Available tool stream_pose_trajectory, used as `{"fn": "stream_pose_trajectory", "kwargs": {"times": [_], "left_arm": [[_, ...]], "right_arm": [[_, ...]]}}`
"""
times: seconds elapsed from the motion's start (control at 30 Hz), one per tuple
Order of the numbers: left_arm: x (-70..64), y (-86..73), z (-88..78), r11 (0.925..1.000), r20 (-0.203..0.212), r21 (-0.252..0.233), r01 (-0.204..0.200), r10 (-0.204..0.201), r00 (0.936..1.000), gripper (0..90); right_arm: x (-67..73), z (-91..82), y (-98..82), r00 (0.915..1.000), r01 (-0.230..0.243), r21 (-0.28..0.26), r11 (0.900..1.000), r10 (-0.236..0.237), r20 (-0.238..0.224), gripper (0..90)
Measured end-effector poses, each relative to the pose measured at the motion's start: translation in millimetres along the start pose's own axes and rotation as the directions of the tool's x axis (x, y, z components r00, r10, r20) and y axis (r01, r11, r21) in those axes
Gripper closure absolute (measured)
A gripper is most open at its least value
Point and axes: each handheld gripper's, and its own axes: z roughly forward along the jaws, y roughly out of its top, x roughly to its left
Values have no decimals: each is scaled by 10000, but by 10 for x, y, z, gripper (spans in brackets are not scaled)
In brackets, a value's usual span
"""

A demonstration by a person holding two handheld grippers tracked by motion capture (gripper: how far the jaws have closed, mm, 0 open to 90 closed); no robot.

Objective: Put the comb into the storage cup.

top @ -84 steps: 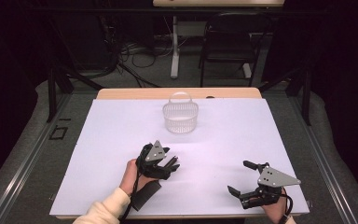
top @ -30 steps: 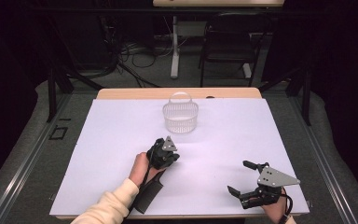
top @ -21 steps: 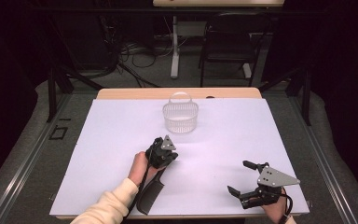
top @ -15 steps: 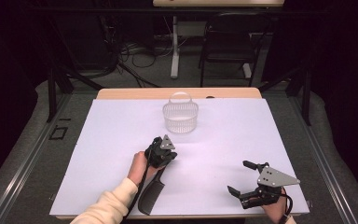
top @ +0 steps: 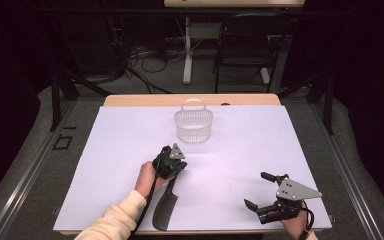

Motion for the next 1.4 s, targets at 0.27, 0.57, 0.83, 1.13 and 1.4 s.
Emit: {"fn": "stream_pose_trajectory", "kwargs": {"times": [0.27, 0.57, 0.83, 1.13, 1.4], "left_arm": [[35, -25, -34, 10000, -173, -29, 80, -81, 9998, 900], [93, -75, -59, 9997, -373, 169, 161, -154, 9992, 900], [140, -124, -104, 9996, -576, 192, 212, -200, 9981, 900], [152, -151, -109, 9990, -630, 400, 192, -166, 9979, 900], [173, -185, -135, 9984, -717, 506, 266, -229, 9972, 900]], "right_arm": [[2, -3, 1, 10000, 2, 10, 10000, -2, -6, 1], [0, -3, 1, 10000, 8, -4, 10000, -8, 7, 2], [1, -5, 1, 10000, 6, 20, 10000, -6, 10, 2], [-1, -5, 2, 10000, 25, 12, 10000, -25, 12, 2], [-2, -5, 3, 10000, 33, 0, 10000, -33, 12, 2]]}}
